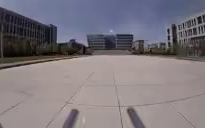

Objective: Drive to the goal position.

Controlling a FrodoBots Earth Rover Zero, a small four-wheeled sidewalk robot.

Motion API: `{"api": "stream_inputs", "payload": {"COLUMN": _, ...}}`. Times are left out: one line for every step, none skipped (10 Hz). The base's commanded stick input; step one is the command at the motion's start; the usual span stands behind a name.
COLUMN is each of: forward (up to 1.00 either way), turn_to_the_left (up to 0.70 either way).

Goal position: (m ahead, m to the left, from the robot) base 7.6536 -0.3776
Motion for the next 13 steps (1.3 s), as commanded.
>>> {"api": "stream_inputs", "payload": {"forward": 0.7, "turn_to_the_left": 0.0}}
{"api": "stream_inputs", "payload": {"forward": 0.7, "turn_to_the_left": 0.0}}
{"api": "stream_inputs", "payload": {"forward": 0.7, "turn_to_the_left": 0.0}}
{"api": "stream_inputs", "payload": {"forward": 0.7, "turn_to_the_left": 0.0}}
{"api": "stream_inputs", "payload": {"forward": 0.7, "turn_to_the_left": 0.0}}
{"api": "stream_inputs", "payload": {"forward": 0.7, "turn_to_the_left": 0.0}}
{"api": "stream_inputs", "payload": {"forward": 0.7, "turn_to_the_left": 0.0}}
{"api": "stream_inputs", "payload": {"forward": 0.7, "turn_to_the_left": 0.0}}
{"api": "stream_inputs", "payload": {"forward": 0.7, "turn_to_the_left": -0.01}}
{"api": "stream_inputs", "payload": {"forward": 0.7, "turn_to_the_left": -0.03}}
{"api": "stream_inputs", "payload": {"forward": 0.7, "turn_to_the_left": -0.18}}
{"api": "stream_inputs", "payload": {"forward": 0.7, "turn_to_the_left": -0.24}}
{"api": "stream_inputs", "payload": {"forward": 0.7, "turn_to_the_left": -0.05}}
